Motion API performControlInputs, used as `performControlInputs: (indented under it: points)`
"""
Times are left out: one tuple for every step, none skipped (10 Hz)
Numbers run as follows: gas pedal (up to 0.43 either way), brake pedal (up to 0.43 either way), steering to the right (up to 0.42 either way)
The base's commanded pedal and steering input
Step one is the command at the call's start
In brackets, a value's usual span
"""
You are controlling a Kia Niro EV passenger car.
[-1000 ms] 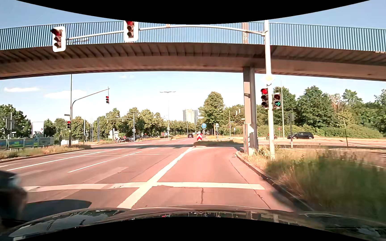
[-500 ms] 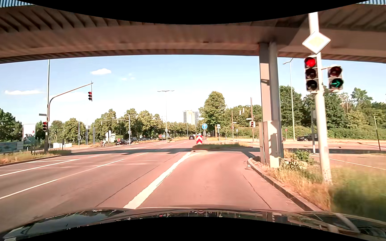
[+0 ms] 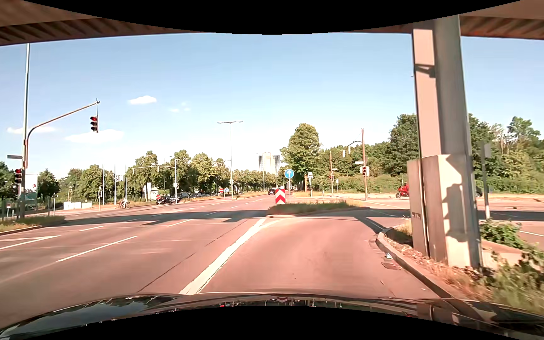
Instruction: Follow the waypoints while adhering to traffic rules and regulations
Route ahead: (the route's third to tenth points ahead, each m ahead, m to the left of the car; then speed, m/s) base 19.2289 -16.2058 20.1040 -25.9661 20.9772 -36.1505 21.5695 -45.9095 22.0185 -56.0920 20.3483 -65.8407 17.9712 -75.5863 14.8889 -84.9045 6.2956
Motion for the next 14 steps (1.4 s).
performControlInputs:
  points:
    - [0.000,0.159,0.004]
    - [0.000,0.159,0.007]
    - [0.000,0.159,0.015]
    - [0.000,0.159,0.029]
    - [0.000,0.159,0.042]
    - [0.000,0.159,0.054]
    - [0.000,0.146,0.066]
    - [0.000,0.140,0.079]
    - [0.000,0.140,0.104]
    - [0.000,0.134,0.130]
    - [0.000,0.122,0.160]
    - [0.000,0.110,0.182]
    - [0.000,0.110,0.211]
    - [0.000,0.104,0.235]
